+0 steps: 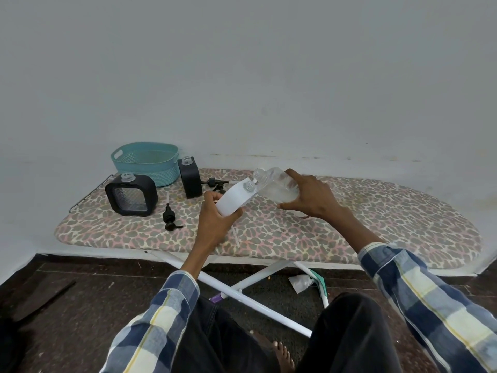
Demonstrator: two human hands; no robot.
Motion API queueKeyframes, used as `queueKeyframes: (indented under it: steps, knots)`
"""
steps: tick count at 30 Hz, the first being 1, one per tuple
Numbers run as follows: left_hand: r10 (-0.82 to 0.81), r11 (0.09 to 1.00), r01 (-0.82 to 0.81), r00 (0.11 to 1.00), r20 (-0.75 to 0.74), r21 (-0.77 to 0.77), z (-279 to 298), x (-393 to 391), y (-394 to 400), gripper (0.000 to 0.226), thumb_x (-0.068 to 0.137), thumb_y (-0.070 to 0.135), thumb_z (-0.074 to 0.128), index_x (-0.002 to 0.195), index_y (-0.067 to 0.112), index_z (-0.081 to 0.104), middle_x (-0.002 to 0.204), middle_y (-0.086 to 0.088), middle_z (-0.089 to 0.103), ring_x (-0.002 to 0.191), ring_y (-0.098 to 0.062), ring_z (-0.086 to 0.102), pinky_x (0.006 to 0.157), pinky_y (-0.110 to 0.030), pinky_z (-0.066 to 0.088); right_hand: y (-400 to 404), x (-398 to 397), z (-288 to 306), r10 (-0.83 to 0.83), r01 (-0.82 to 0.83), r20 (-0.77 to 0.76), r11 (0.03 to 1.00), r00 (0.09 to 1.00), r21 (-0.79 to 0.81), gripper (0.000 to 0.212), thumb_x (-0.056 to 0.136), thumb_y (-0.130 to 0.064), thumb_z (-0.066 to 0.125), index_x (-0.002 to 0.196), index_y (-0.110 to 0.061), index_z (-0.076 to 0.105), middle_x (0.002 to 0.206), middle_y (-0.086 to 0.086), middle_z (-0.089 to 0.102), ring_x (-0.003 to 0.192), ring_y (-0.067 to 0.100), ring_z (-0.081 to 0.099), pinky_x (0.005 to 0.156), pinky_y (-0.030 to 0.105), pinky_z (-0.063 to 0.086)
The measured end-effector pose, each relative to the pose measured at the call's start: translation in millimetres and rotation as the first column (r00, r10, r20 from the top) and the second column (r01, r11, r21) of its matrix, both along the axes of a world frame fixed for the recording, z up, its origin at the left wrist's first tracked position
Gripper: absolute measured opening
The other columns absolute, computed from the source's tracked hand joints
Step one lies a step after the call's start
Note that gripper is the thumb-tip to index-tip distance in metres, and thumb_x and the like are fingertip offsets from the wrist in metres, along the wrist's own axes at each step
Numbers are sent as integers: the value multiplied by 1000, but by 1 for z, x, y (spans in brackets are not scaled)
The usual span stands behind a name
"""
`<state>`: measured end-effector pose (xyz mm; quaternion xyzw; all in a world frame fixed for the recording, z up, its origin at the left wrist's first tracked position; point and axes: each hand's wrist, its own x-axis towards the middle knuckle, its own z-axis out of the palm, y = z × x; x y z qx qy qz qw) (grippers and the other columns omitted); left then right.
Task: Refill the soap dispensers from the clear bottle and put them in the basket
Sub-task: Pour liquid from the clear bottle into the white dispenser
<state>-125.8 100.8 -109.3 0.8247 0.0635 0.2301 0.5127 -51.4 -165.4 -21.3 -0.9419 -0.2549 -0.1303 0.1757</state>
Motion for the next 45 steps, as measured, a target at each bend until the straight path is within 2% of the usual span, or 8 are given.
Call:
queueKeyframes:
  steps: [9, 14, 23, 30, 35, 39, 42, 45]
  knots:
    - [-20, 928, 72, 989, 143, -366, 11, -5, 9, 48, 103, 45, 66, 148, 34, 51, 136, 5, 63, 122, -25, 68, 82, -50, 66, -2, 7, 13, -3, 3, 64, 1000, 998, 11, 74, 73, -61, 87, 134, -39, 51, 114, 0, 73, 90, 28, 69, 69, 38, 57]
    - [-74, 912, 110, 992, 105, -396, 12, -4, 12, 47, 99, 69, 55, 142, 51, 59, 145, 8, 65, 133, -22, 63, 106, -63, 53, -3, 10, 14, 12, -13, 65, 1000, 998, 25, 73, 73, -60, 88, 133, -40, 51, 115, -3, 73, 95, 26, 68, 70, 36, 53]
    - [-130, 895, 156, 987, 89, -418, 15, -6, 12, 47, 103, 62, 51, 146, 45, 58, 141, -1, 65, 127, -32, 66, 84, -61, 64, -1, 9, 7, 46, -45, 54, 999, 998, -29, 76, 76, -56, 88, 139, -35, 51, 118, -2, 73, 100, 26, 68, 70, 33, 45]
    - [-176, 905, 196, 981, 87, -377, 14, -6, 14, 46, 105, 60, 49, 147, 45, 58, 143, 10, 65, 133, -13, 61, 111, -55, 52, 0, 11, 10, 49, -45, 65, 997, 997, -66, 76, 75, -56, 88, 139, -35, 51, 115, -2, 73, 97, 25, 67, 70, 33, 45]
    - [-191, 891, 214, 977, 97, -401, 15, -8, 16, 52, 101, 60, 53, 149, 41, 55, 138, 10, 66, 124, -13, 66, 95, -59, 61, -1, 12, 10, 52, -49, 58, 997, 997, -66, 76, 75, -55, 89, 139, -34, 52, 116, -1, 73, 99, 26, 67, 70, 33, 44]
    - [-204, 868, 220, 975, 84, -445, 19, -11, 15, 29, 98, 51, 60, 126, 44, 68, 111, 11, 76, 114, -28, 69, 93, -58, 61, -1, 13, 11, 51, -46, 64, 996, 997, -77, 77, 76, -55, 89, 139, -33, 52, 117, 0, 73, 100, 27, 67, 70, 33, 42]
    - [-204, 852, 219, 975, 84, -476, 18, -11, 16, 34, 101, 43, 62, 132, 29, 66, 114, 5, 75, 110, -28, 69, 85, -47, 64, -2, 14, 12, 52, -46, 72, 995, 996, -87, 77, 76, -57, 88, 139, -34, 52, 116, -1, 73, 100, 27, 67, 71, 34, 43]
    - [-221, 852, 234, 972, 82, -469, 16, -12, 16, 35, 106, 33, 61, 140, 22, 62, 115, 4, 72, 102, -25, 71, 70, -50, 67, -3, 15, 11, 55, -47, 76, 994, 996, -103, 76, 77, -56, 87, 140, -36, 51, 116, -2, 73, 100, 26, 66, 71, 35, 45]
